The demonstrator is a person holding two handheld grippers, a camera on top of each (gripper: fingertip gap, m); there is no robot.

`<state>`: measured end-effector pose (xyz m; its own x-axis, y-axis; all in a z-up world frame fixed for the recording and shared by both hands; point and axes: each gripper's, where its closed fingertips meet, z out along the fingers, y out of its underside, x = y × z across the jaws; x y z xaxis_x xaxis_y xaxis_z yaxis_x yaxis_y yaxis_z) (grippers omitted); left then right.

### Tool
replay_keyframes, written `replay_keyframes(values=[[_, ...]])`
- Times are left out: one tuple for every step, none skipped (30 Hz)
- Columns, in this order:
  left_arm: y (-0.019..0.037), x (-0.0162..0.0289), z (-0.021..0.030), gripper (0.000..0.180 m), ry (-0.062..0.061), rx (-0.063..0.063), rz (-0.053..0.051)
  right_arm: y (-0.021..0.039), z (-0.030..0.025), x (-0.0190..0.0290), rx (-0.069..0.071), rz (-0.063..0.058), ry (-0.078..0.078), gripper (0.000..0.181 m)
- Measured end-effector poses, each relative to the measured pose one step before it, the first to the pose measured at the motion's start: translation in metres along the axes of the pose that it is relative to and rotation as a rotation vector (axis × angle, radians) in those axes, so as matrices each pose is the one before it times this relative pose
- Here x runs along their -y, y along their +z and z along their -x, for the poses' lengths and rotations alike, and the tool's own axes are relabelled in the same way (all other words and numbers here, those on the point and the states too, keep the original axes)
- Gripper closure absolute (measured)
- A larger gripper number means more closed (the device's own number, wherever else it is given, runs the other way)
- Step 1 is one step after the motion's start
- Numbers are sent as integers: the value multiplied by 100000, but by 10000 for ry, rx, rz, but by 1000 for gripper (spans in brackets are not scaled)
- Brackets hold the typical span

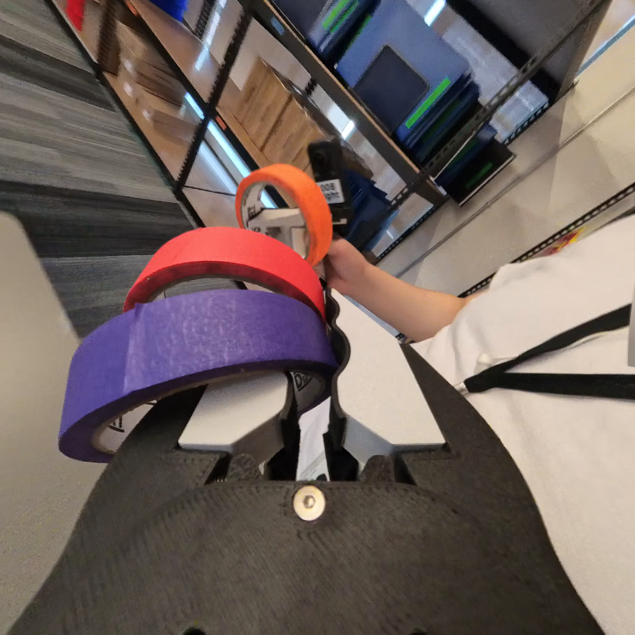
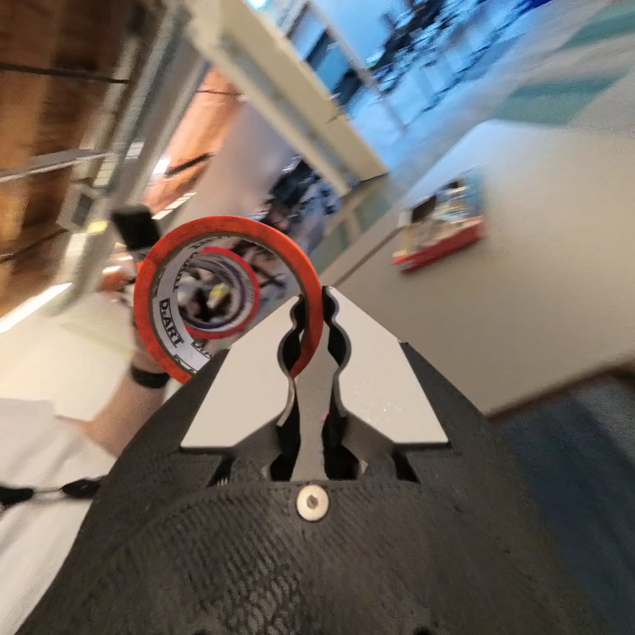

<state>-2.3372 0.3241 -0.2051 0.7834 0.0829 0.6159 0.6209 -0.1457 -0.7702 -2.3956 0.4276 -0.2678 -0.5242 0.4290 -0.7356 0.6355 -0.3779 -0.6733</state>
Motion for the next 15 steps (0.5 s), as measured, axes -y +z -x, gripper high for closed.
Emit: replay_keyframes(values=[[4175, 1939, 525, 171, 206, -100, 322, -3077, -2627, 1995, -1205, -171, -340, 173], [4272, 1852, 661, 171, 170, 23, 376, -2804, -2924, 2147, -1283, -202, -454, 173], [4223, 1780, 1012, 171, 160, 285, 444, -2450, -2734, 2248, -1049, -180, -593, 173], [4044, 1839, 1230, 171, 293, 514, 380, -2133, -2895, 2235, -1088, -123, -713, 173], [3886, 1897, 976, 171, 526, 442, 296, -1718, -3128, 2156, -1126, -124, -795, 172], [3739, 1733, 892, 171, 477, 346, 333, -1197, -3130, 1938, -1038, -74, -864, 173], [3514, 1489, 647, 171, 411, 164, 449, -657, -3057, 1646, -924, -45, -849, 172], [3175, 1547, 325, 171, 385, -89, 350, -121, -2915, 1275, -797, -5, -672, 172], [2749, 1688, 374, 171, 264, -165, 155, 343, -2456, 981, -477, 2, -446, 173], [2315, 1675, 573, 171, 222, -170, 41, 628, -2164, 837, -320, -48, -266, 173], [1924, 1409, 954, 171, 291, -82, 98, 781, -2502, 643, -556, -26, -294, 173], [1602, 1244, 1176, 171, 235, -94, 86, 983, -2240, 572, -387, -69, -442, 173], [1364, 1152, 1504, 171, 26, -55, 59, 1116, -2110, 466, -316, -67, -229, 173], [1236, 1100, 1713, 171, -29, -56, 48, 1244, -2070, 404, -344, -21, -95, 173], [1177, 1018, 1956, 171, -29, -27, 118, 1365, -1965, 593, -390, -54, -272, 172]])
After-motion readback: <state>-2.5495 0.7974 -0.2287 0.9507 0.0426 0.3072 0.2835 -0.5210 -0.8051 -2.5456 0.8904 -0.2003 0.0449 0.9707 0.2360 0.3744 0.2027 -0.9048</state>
